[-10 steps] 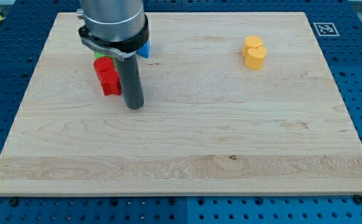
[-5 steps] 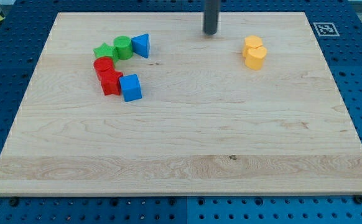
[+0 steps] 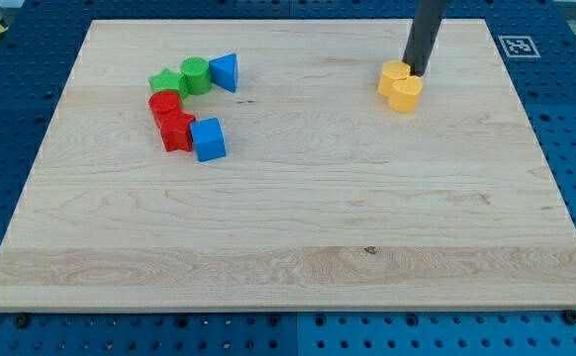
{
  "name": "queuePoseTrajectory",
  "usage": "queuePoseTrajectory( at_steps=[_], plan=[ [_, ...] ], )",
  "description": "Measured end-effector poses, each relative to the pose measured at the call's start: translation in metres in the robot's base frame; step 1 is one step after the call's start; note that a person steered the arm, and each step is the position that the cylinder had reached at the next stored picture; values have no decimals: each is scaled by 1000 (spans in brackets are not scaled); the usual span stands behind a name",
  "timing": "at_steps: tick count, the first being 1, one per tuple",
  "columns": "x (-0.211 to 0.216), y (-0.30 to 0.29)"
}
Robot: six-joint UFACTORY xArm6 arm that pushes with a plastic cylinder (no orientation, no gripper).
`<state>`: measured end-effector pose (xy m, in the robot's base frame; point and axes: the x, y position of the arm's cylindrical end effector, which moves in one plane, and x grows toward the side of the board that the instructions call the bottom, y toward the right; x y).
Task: Push the yellow hexagon towards the blue cube
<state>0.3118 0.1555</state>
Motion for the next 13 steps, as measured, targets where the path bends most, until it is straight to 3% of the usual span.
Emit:
queuePoseTrajectory(
  at_steps=[3, 10, 13],
  plan=[
    [18, -66],
    [91, -73],
    [98, -117]
  ],
)
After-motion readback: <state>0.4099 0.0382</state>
